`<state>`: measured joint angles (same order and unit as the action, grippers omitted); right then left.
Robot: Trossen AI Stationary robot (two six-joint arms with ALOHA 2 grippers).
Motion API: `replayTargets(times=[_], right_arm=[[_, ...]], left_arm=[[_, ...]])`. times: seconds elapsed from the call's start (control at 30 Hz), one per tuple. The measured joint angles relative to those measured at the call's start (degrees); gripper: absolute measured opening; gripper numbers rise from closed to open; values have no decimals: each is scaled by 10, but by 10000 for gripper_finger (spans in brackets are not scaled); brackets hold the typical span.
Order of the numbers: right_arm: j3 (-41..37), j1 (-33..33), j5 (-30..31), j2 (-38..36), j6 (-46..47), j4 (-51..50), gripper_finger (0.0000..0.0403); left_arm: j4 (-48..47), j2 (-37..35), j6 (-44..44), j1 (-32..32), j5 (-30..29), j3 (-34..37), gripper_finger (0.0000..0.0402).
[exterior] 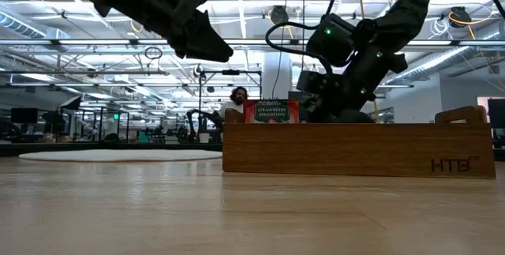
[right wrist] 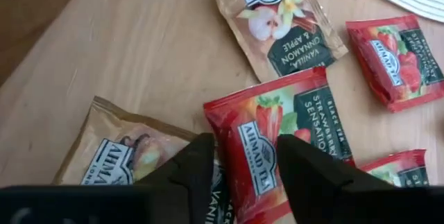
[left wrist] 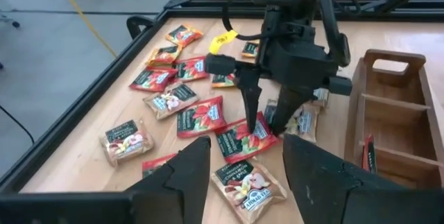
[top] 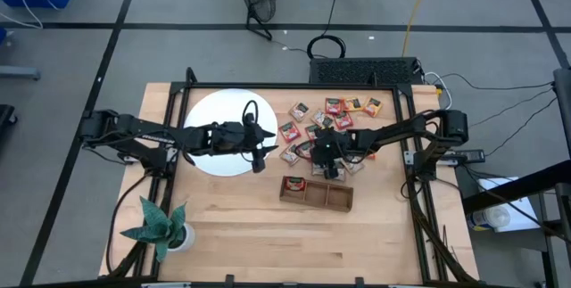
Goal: Pick & Place Tea
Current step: Put the red tea bag into the left section of the wooden organizer
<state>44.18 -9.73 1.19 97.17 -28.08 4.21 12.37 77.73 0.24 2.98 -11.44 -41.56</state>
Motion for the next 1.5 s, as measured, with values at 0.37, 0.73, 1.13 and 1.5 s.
replayTargets(times=[0.37, 0.73, 1.13, 1.5], right_arm=[[-1, 13, 31, -9, -12, 4, 5], [-2, 111, 347, -71, -215, 144, 1], [-2, 149, 384, -64, -353, 331, 0], [-2, 151, 378, -65, -362, 349, 0]], left_arm=[[-8, 0, -23, 0, 0, 0, 184], [52, 7, -150, 7, 10, 0, 184], [221, 90, -296, 57, 11, -1, 184], [286, 94, -300, 69, 42, -3, 184]])
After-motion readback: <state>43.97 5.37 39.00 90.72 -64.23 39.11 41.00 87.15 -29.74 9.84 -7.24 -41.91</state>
